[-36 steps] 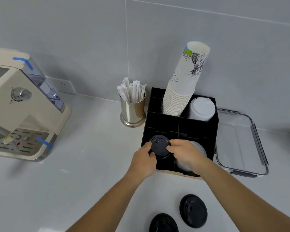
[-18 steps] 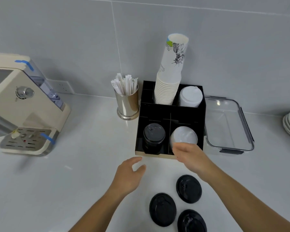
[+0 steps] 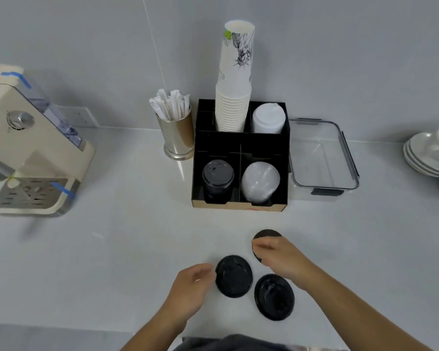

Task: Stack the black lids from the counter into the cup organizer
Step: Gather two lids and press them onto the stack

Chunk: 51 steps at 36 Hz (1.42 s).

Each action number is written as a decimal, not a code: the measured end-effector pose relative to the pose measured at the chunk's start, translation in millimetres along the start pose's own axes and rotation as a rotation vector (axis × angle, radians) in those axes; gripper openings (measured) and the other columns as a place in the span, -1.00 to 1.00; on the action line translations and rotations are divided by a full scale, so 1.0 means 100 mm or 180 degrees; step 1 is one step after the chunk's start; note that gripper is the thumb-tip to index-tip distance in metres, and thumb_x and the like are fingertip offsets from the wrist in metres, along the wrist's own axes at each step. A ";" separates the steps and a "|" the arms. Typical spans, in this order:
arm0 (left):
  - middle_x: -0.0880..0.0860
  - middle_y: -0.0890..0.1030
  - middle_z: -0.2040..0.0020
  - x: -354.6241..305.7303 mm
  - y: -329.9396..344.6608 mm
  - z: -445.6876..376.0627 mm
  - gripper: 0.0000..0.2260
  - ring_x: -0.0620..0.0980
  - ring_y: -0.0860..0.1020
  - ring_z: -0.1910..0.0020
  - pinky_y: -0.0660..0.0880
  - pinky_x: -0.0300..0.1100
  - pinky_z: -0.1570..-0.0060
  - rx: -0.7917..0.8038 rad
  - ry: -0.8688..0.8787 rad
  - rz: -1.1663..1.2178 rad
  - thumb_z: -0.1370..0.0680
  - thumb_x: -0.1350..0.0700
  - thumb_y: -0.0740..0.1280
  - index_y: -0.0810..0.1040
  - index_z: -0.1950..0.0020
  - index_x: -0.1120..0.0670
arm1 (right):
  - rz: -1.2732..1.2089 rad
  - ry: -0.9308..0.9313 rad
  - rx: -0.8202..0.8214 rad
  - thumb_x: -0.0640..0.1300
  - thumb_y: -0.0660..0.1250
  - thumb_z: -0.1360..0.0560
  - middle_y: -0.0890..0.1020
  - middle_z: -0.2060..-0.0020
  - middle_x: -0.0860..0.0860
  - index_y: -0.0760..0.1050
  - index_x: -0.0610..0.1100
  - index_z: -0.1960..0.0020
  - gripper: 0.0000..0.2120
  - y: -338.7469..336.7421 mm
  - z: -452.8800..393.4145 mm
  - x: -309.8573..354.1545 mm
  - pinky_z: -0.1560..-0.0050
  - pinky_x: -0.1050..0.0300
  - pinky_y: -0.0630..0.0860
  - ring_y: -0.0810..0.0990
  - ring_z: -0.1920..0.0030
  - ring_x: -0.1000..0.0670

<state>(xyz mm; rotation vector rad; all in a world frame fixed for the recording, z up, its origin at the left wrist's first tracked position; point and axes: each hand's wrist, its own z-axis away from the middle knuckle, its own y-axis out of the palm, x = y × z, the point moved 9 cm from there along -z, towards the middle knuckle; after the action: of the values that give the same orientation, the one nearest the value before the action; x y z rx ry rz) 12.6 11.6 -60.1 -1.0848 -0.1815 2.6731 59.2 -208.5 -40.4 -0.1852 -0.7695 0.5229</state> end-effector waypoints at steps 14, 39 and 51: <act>0.07 0.57 0.11 0.23 0.22 0.03 -0.91 0.07 0.51 0.14 0.44 -0.14 -0.07 -0.0022 -0.0248 0.0275 -0.50 0.13 0.33 0.62 0.12 0.09 | 0.0260 0.0060 0.0024 0.02 0.27 -0.46 0.57 -0.15 -0.21 0.47 -0.17 -0.22 -0.60 0.23 0.00 -0.30 -0.16 -0.10 0.52 0.56 -0.12 -0.24; 0.05 0.63 -0.24 0.16 0.26 0.08 -0.69 -0.07 0.57 -0.15 0.44 -0.06 -0.33 -0.0055 -0.0210 0.0665 -0.54 0.19 0.28 0.59 -0.28 0.09 | 0.0477 -0.0227 -0.0065 -0.12 0.25 -0.51 0.53 0.48 0.00 0.58 -0.14 0.23 -0.79 0.36 0.04 -0.16 0.32 0.15 0.38 0.40 0.51 0.10; -0.08 0.60 -0.21 -0.41 0.00 0.09 -0.67 -0.10 0.55 -0.18 0.43 -0.24 -0.18 -0.0429 0.0310 0.0783 -0.55 0.12 0.32 0.56 -0.31 0.01 | 0.0001 -0.0700 -0.0424 -0.10 0.29 -0.51 0.58 0.45 0.16 0.67 0.07 -0.02 -0.80 0.06 0.04 0.43 0.34 0.21 0.40 0.47 0.44 0.10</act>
<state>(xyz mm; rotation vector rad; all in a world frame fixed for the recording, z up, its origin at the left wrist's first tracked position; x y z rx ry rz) 34.6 0.3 -26.6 -1.3562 -0.2262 2.8482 79.5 -181.3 -13.2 -0.2540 -1.0199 0.4976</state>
